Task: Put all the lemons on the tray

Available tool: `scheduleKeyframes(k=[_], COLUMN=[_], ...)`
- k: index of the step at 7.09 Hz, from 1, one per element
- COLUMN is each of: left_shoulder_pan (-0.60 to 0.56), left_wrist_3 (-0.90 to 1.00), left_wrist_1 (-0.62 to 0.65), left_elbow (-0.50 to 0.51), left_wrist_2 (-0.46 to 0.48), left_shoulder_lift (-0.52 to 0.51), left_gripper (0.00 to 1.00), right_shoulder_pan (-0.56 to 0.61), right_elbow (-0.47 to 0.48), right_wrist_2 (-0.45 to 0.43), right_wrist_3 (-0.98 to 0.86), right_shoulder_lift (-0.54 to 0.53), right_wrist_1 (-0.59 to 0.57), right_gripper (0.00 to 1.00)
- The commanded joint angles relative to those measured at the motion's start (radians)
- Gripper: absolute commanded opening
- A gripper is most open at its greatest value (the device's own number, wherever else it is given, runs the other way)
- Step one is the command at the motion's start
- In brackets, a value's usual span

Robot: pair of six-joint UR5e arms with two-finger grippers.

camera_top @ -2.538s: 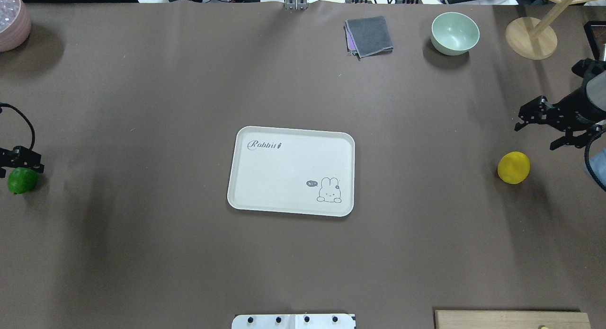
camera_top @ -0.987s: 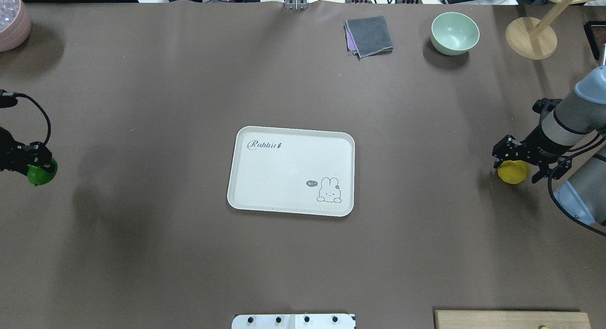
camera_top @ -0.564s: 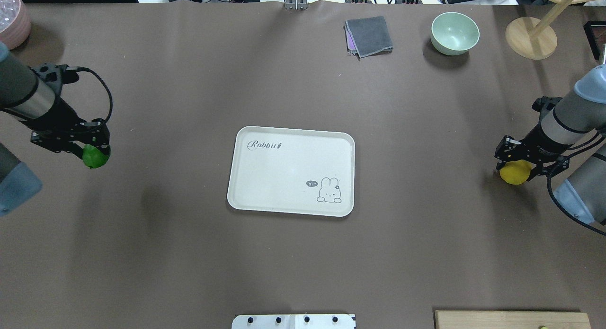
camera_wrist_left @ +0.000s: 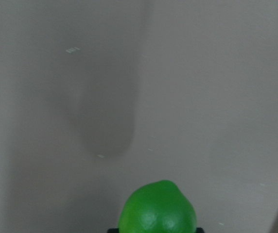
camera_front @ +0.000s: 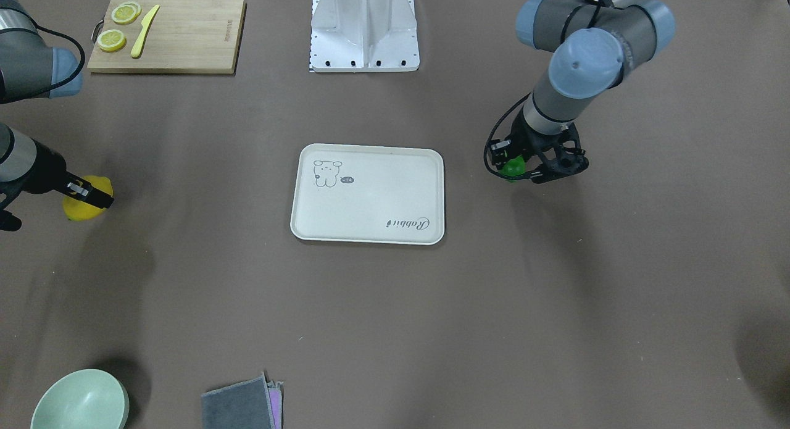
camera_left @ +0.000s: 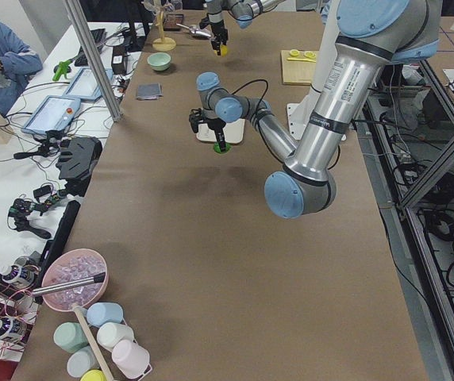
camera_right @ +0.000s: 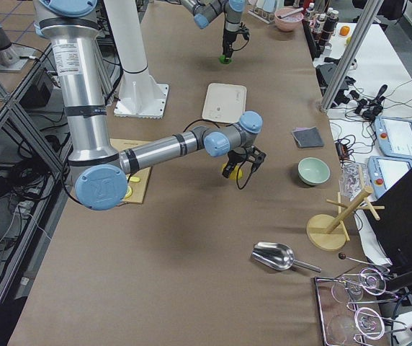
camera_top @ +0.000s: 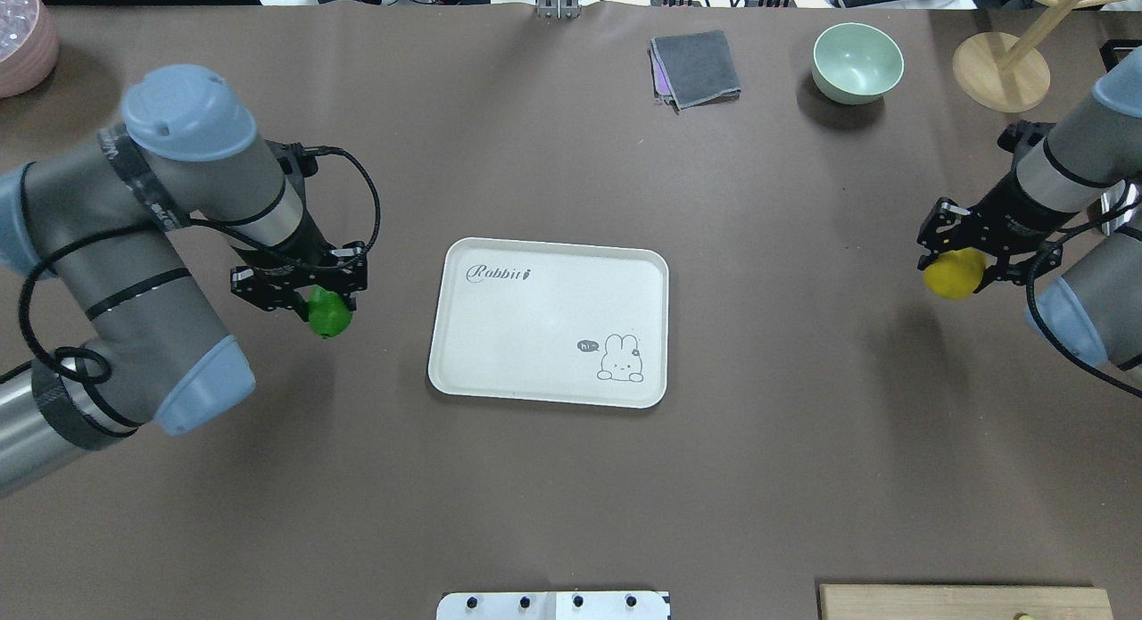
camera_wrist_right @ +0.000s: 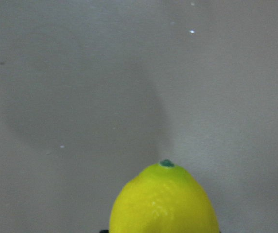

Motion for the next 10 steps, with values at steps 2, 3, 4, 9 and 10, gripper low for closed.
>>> scheduleKeyframes(k=[2,3,4,9,10], left_shoulder_pan=[0.119,0.138,0.138,0.143,0.15], left_wrist_3=[-0.195,-0.26,-0.298,-0.467,-0.511], left_wrist_1=[0.021,0.02,0.009,-0.14,-0.144], left_elbow=[0.048,0.083,0.121,0.256,0.255], left_wrist_2=[0.087,0.107,0.107,0.107,0.107], left_shoulder_lift=[-0.128,-0.168,-0.199,-0.243,-0.243], left_gripper=[0.0,0.0,0.0,0.75,0.97], right_shoulder_pan=[-0.068,-0.148,-0.214,-0.357,-0.391], right_elbow=[0.094,0.083,0.077,-0.147,-0.156], right_wrist_2=[-0.099,-0.16,-0.221,-0.309,-0.331], right_wrist_3=[-0.141,-0.146,-0.148,-0.116,-0.116], right_shoulder_lift=[0.159,0.243,0.286,0.429,0.429], right_wrist_1=[0.019,0.03,0.053,0.298,0.306], right_gripper=[0.0,0.0,0.0,0.0,0.0])
